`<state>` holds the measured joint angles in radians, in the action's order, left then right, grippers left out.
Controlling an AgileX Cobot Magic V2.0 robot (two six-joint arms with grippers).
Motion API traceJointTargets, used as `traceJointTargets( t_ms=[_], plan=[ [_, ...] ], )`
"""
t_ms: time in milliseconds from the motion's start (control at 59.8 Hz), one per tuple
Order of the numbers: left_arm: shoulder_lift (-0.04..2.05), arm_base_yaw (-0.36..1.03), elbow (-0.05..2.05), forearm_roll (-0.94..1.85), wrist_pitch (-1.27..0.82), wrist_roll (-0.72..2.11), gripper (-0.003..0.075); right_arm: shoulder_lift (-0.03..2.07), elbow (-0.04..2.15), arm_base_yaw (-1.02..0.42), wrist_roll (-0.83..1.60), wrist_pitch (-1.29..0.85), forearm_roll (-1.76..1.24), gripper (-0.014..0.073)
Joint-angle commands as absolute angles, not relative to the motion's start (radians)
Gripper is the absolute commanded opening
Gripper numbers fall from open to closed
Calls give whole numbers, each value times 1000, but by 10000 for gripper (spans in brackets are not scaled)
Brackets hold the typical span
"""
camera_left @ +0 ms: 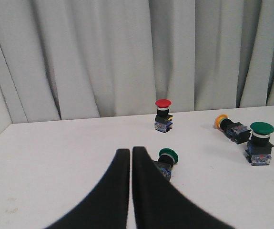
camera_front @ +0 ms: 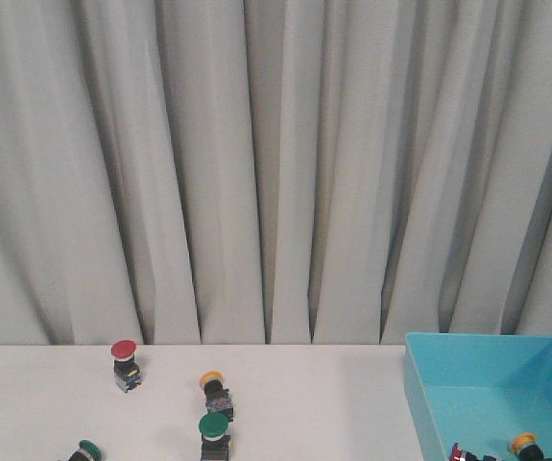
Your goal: Pick red and yellow buttons and place in box
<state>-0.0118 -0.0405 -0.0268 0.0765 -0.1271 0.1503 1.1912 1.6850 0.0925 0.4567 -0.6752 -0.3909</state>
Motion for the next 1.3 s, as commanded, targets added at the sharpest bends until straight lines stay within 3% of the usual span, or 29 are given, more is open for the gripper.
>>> traceJointTargets(
  t_ms=[0, 217, 401, 602, 937, 1288],
  plan=[
    [-26, -34, -30, 88, -49, 139, -6, 1078, 1582, 48, 317, -554, -197, -6],
    [-26, -34, -30, 88, -49, 139, -6, 776, 1023, -48, -48, -207, 210, -6],
    [-26, -34, -30, 88, -49, 139, -6, 525, 586, -39, -27, -77, 179, -5],
    [-26, -34, -30, 88, -49, 139, -6, 304, 259, -39, -30, -39, 133, -5],
    [-26, -34, -30, 88, -49, 139, -6, -28, -47, -39, -40, -28, 114, -5],
    [-25, -34, -30, 88, -50, 139, -6, -29, -44, -43, -36, -43, 96, -4]
  ],
)
